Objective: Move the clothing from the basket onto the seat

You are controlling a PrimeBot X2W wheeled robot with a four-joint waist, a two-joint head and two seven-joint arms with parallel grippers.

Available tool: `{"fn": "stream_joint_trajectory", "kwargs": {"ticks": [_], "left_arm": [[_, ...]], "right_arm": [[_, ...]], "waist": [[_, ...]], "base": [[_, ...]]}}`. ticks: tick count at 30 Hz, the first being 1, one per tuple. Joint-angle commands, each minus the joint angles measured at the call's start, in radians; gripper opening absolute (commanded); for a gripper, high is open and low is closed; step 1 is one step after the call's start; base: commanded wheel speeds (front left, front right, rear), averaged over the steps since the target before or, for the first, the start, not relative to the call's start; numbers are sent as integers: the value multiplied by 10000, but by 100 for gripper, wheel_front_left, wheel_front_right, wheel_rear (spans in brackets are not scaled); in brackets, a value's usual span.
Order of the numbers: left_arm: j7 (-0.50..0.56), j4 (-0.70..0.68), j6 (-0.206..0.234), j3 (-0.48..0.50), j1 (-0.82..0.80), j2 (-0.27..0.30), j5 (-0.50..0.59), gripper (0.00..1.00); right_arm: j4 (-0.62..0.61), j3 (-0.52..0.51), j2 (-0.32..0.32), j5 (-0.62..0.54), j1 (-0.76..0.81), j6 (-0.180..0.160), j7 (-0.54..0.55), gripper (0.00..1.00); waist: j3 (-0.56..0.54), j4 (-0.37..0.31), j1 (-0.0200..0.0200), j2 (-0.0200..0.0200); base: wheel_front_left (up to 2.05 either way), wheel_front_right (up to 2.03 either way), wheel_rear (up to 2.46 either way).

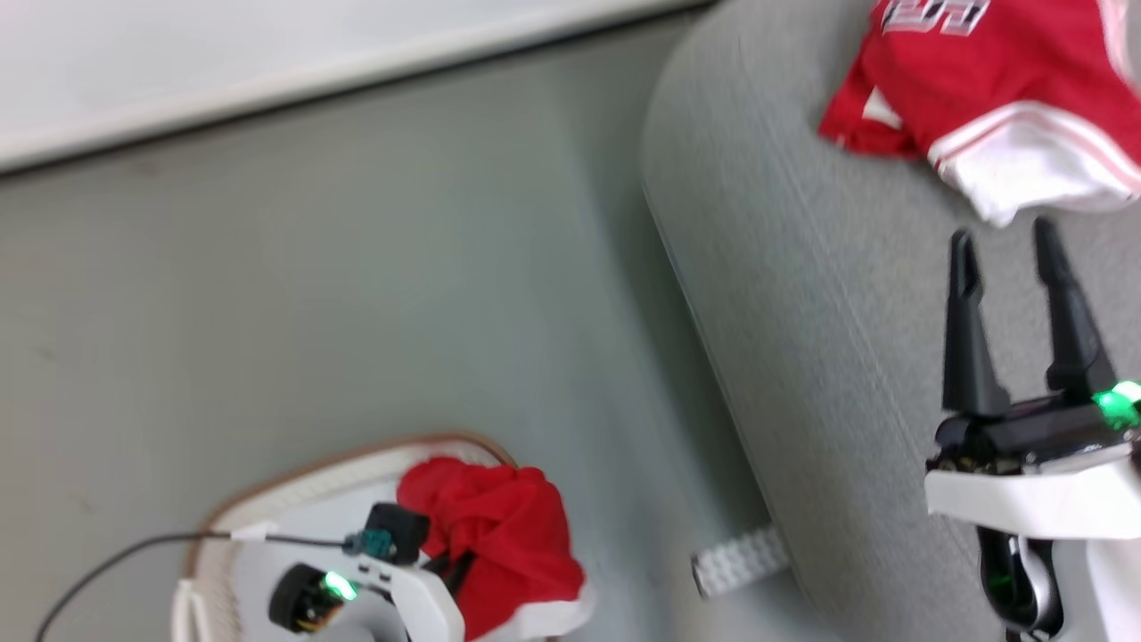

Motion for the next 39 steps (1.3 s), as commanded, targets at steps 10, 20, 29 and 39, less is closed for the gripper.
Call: {"fn": "stream_joint_trajectory", "kwargs": {"ticks": [10, 20, 29, 39], "left_arm": [[-276, -1994, 197, 1463, 1272, 125, -218, 0], [-280, -5251, 1082, 2951, 2016, 799, 695, 0], [8, -7685, 1925, 3503, 1604, 1594, 873, 0], [676, -9906, 2704, 4037, 1558, 2309, 610, 0]], "right_arm": [[569, 207, -434, 142, 1017, -22, 1, 100], [930, 655, -387, 225, 1795, -22, 120, 100], [1020, 1229, -383, 283, 1887, -22, 276, 100], [1297, 1629, -289, 303, 2083, -22, 209, 100]], "waist": [[-3115, 1469, 2, 0], [-4212, 2115, 2, 0], [-4551, 2403, 2, 0], [-4520, 2453, 2, 0]], "base": [[0, 0, 0], [0, 0, 0], [0, 0, 0], [0, 0, 0]]}}
